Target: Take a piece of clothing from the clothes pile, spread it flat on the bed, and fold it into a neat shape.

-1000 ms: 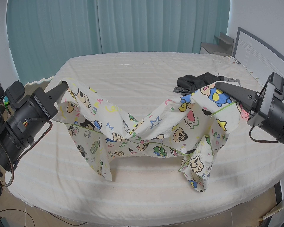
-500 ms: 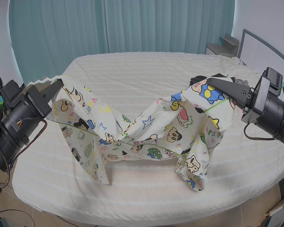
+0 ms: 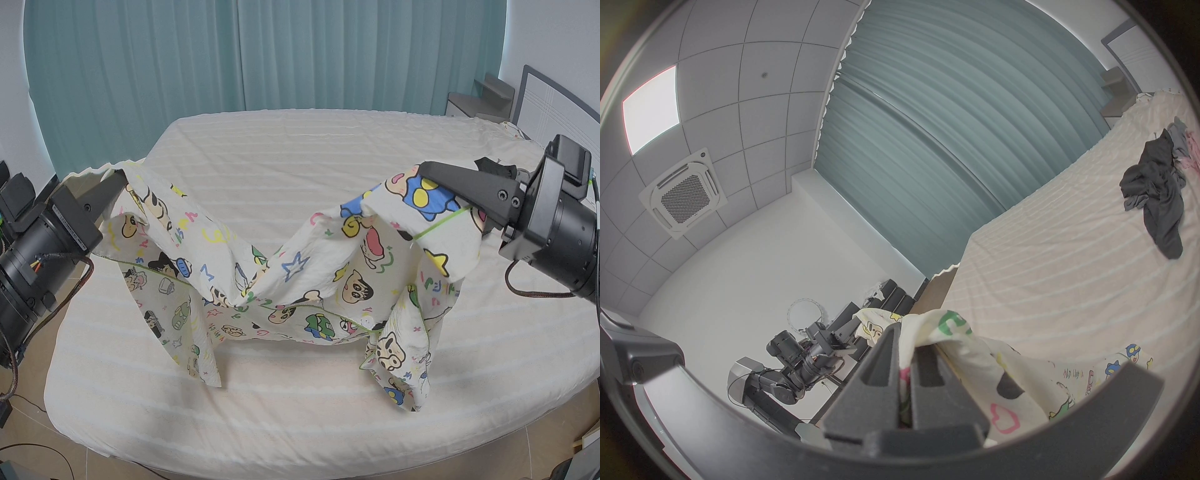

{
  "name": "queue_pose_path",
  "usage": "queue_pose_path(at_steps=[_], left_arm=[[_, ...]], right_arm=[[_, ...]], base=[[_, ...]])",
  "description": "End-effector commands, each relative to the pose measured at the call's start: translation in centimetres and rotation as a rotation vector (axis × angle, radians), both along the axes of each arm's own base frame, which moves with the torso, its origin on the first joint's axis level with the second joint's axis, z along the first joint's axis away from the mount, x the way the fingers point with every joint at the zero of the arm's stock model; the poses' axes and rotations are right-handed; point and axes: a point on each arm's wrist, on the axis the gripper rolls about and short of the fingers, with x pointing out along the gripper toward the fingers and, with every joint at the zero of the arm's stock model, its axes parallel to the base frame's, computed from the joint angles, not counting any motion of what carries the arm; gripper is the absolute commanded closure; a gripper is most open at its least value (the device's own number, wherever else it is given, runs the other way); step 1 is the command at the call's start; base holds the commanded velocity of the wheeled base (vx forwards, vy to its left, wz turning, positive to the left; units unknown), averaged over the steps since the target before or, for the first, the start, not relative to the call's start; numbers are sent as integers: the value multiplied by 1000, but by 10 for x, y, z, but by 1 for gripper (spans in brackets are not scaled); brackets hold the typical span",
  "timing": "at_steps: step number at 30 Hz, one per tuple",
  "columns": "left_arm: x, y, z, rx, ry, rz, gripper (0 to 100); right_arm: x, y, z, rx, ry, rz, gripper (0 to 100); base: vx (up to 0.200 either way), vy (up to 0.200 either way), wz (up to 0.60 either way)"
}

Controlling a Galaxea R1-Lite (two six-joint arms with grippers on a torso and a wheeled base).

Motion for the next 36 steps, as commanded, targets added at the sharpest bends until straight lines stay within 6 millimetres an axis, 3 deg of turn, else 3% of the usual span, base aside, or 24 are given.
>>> queue_pose_path(at_steps=[1,9,16,24,33,36], left_arm=[[-1,1,-2,3,6,1,100],[-2,0,-9,16,27,-16,100],[-10,-1,-12,38,74,-72,100],[-31,3,-6,37,65,-132,100],[-38,8,-2,23,39,-135,100],[-39,8,-2,23,36,-135,100]], right_arm=[[-1,0,-2,-5,5,-1,100],[-3,-3,-7,-15,15,-1,100],[-11,-10,-10,-15,13,5,100],[-37,-30,-7,7,-35,34,100],[-52,-42,-2,15,-100,50,100],[-54,-45,-1,22,-109,54,100]], base=[[0,0,0],[0,0,0],[-200,0,0],[-200,0,0],[-200,0,0],[0,0,0]])
